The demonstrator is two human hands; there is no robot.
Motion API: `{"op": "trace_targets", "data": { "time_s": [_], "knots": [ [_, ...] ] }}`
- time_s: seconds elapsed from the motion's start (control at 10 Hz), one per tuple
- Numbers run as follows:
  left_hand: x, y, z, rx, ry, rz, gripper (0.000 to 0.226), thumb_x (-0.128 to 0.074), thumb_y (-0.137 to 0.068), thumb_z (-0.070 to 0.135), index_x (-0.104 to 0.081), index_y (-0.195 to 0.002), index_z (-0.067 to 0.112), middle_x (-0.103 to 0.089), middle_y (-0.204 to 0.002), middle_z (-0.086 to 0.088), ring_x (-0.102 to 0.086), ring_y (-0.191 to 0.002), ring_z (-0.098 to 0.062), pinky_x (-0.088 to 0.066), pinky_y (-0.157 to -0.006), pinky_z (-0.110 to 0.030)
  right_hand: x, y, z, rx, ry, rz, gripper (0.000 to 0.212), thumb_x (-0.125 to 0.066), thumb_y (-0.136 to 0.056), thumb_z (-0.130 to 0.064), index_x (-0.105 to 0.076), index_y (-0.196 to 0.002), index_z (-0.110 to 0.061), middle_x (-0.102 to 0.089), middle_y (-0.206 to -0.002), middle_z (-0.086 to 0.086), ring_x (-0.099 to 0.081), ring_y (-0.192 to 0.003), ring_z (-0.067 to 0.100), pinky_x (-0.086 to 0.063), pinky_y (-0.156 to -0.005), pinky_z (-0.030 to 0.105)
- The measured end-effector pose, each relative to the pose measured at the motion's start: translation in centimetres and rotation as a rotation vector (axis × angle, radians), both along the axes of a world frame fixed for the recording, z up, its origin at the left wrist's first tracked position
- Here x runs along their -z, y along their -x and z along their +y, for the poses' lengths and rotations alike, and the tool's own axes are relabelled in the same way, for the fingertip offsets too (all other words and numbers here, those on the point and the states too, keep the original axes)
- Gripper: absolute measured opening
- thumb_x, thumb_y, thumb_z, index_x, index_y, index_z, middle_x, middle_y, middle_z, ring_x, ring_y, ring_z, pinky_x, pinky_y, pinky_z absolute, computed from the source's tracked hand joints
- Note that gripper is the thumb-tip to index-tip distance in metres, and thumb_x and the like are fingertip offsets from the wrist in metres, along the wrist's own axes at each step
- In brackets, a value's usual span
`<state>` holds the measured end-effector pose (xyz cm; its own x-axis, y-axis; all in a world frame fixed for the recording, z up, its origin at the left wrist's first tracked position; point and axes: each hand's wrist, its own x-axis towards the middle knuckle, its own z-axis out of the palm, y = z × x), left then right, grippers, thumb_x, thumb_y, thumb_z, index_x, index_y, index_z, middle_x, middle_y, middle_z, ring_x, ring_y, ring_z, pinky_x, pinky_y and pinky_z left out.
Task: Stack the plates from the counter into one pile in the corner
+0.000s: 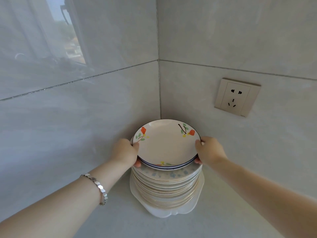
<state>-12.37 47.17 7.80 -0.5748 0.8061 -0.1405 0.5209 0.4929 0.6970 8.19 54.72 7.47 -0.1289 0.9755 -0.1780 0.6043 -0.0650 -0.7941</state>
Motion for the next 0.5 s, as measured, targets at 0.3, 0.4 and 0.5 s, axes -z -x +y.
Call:
{"op": "trace_targets", "data": {
  "time_s": [0.3,0.4,0.5],
  "knots": [
    [0.1,-0.9,-1.2,-0.106,-0.107,-0.053,0.042,-0.042,-0.096,0.037,-0.055,-0.073,0.004,-0.067,-0.051,-0.008,-0.061,-0.056,-0.026,-0.046,-0.065,-0.029,-0.5,0.3,-1.0,-0.05,0.055,-0.053,0.034,-0.031,-0.099,-0.029,-0.053,-0.083,-0.008,-0.058,-0.065,0.007,-0.063,-0.049,0.019,-0.056,-0.064,0.024],
    [-2.1,-2.3,-3.1,-0.18,-0.129,0.043,0.045,-0.036,-0.097,0.038,-0.053,-0.106,-0.002,-0.064,-0.108,-0.022,-0.06,-0.103,-0.038,-0.035,-0.073,-0.03,-1.8,-0.5,-1.9,-0.091,0.023,-0.27,0.04,-0.03,-0.098,-0.032,-0.052,-0.077,-0.006,-0.06,-0.076,0.012,-0.055,-0.077,0.026,-0.046,-0.074,0.026],
    [-4.2,-4.2,-6.7,-0.099,-0.033,0.126,0.032,-0.038,-0.097,0.029,-0.051,-0.11,0.003,-0.061,-0.108,-0.016,-0.057,-0.099,-0.035,-0.035,-0.071,-0.029,-3.9,-2.5,-6.1,-0.234,0.066,-0.449,0.025,-0.035,-0.093,-0.019,-0.055,-0.082,-0.009,-0.062,-0.086,0.01,-0.052,-0.065,0.022,-0.039,-0.059,0.025]
  ]
}}
